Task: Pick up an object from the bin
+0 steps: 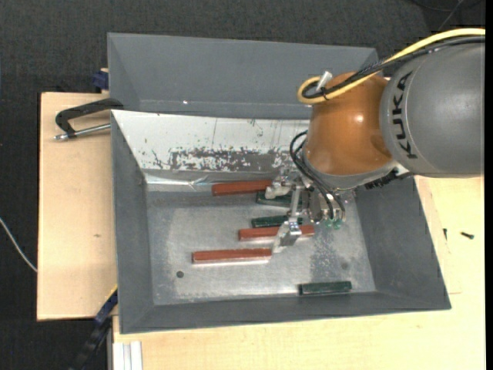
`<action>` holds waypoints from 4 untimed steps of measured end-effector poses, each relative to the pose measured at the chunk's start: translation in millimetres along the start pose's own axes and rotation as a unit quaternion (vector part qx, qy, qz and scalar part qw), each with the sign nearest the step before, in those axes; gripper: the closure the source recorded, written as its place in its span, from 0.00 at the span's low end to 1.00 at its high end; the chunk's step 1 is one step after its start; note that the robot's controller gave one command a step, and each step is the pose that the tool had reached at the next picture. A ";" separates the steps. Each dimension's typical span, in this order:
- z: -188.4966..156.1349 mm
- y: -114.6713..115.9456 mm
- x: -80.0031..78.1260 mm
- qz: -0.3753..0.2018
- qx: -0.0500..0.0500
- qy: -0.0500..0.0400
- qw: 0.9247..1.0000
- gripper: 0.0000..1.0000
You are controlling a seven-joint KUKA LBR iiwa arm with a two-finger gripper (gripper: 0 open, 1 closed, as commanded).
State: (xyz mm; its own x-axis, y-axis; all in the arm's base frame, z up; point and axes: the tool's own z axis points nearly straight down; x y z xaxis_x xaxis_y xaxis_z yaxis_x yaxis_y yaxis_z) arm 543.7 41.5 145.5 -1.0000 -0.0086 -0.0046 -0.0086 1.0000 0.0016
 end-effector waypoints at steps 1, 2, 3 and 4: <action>67.0 -41.1 -0.8 -0.156 0.001 -0.006 0.988 1.00; 67.0 -41.1 -0.8 -0.156 0.001 -0.006 0.988 1.00; 57.4 -45.7 16.9 -0.127 -0.001 0.002 0.992 1.00; -124.1 -33.4 28.1 -0.144 0.001 -0.002 0.990 1.00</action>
Offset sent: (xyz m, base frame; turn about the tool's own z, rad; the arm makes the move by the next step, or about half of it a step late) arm 0.0000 0.0000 0.0000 0.0000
